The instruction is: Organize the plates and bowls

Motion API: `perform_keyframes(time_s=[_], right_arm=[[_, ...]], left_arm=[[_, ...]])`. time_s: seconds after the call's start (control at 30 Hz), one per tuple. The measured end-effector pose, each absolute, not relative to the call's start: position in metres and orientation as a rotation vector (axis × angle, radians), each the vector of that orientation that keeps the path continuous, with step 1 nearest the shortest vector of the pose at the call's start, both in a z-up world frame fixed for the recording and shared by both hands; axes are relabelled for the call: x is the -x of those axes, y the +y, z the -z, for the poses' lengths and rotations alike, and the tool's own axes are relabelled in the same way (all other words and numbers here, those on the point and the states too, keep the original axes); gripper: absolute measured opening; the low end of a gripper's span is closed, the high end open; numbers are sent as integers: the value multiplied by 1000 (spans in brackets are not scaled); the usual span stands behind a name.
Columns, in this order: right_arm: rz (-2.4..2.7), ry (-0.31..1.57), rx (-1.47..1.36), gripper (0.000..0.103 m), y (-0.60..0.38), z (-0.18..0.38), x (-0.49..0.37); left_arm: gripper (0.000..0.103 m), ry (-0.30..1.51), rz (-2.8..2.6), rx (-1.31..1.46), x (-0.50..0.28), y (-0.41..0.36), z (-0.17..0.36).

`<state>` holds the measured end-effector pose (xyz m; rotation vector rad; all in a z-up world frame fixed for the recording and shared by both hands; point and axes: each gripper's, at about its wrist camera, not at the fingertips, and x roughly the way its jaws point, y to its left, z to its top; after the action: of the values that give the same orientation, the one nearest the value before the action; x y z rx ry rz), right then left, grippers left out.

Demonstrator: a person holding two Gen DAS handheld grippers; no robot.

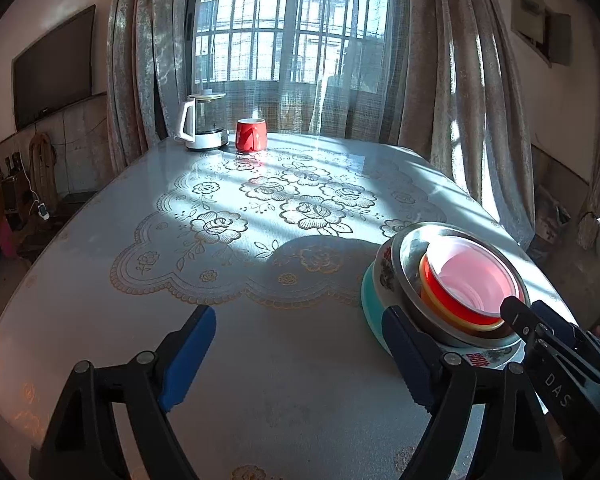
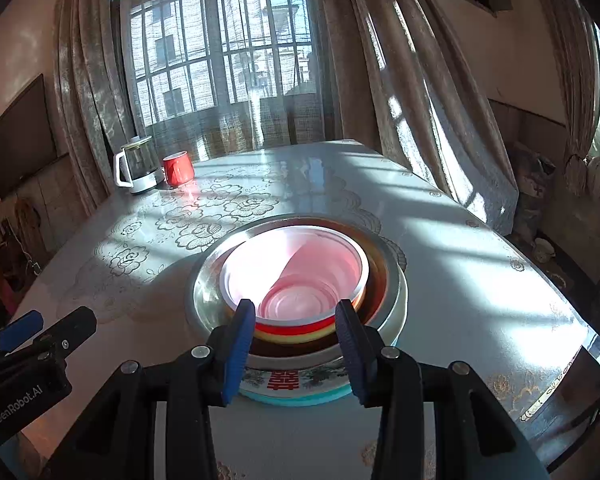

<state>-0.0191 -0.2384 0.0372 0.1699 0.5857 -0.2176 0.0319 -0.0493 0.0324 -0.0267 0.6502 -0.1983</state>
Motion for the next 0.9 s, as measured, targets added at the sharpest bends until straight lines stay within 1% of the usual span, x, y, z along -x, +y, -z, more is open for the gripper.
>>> perform_keyframes(time_s=[0.9], right_arm=[[211, 584, -175, 42, -238, -38, 17]], left_arm=[[86, 659, 218, 24, -31, -53, -34]])
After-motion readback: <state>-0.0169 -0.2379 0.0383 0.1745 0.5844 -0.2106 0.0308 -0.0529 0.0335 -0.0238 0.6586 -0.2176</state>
